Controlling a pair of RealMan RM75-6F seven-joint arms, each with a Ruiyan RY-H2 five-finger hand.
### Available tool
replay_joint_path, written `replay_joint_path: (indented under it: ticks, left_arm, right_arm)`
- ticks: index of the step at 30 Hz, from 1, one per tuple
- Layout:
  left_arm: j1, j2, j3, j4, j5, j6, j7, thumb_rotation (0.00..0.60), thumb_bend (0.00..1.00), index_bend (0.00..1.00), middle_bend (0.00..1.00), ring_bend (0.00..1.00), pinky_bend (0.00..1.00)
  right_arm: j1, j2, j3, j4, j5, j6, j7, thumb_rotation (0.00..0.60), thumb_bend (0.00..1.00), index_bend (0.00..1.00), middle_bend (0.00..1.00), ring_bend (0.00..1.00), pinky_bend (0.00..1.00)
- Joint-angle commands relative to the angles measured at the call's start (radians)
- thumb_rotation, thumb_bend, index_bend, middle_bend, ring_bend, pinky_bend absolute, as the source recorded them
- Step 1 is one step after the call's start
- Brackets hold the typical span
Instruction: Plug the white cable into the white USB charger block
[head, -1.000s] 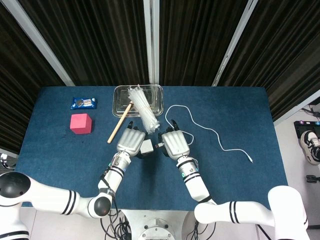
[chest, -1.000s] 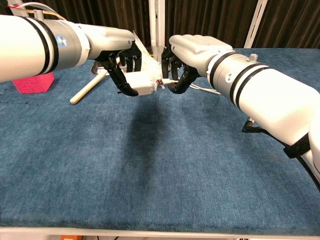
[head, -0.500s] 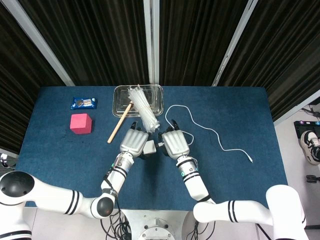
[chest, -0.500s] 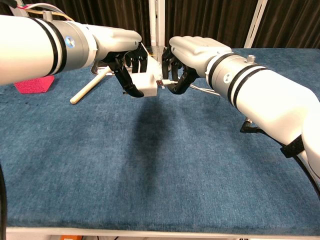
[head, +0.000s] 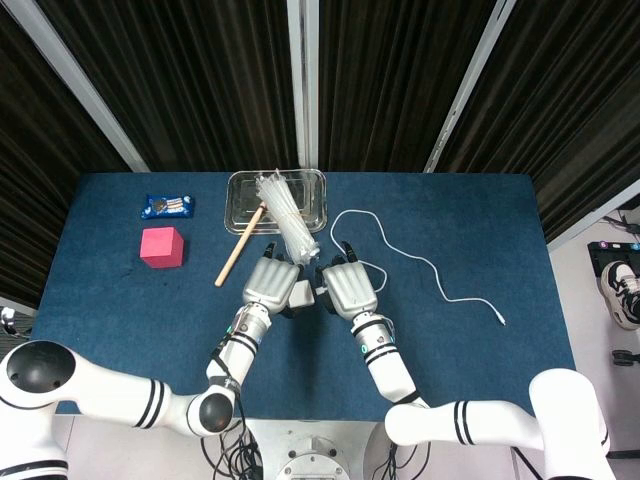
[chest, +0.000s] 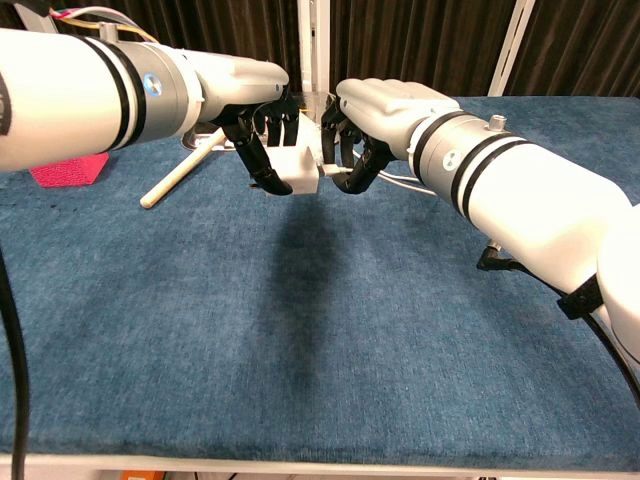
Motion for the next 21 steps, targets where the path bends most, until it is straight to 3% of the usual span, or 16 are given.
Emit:
replay_joint_path:
  ticks: [1, 21]
  left_arm:
    - [-0.002, -0.003, -0.002, 0.002, -0.002, 0.005, 0.002, 0.49, 0.22, 0.5, 0.36, 0.22, 0.05]
    - [-0.014, -0.03, -0.008, 0.015, -0.006, 0.041, 0.032, 0.486, 0.21, 0.5, 0.36, 0.22, 0.05]
  right_arm:
    - [0.0, -0.001, 0.002, 0.0, 0.006, 0.005, -0.001, 0.6, 0.47, 0.66, 0.51, 0.27, 0.02]
    - [0.018, -0.031, 0.014, 0.013, 0.038, 0.031, -0.01, 0.6, 0.47, 0.66, 0.5, 0.27, 0.0]
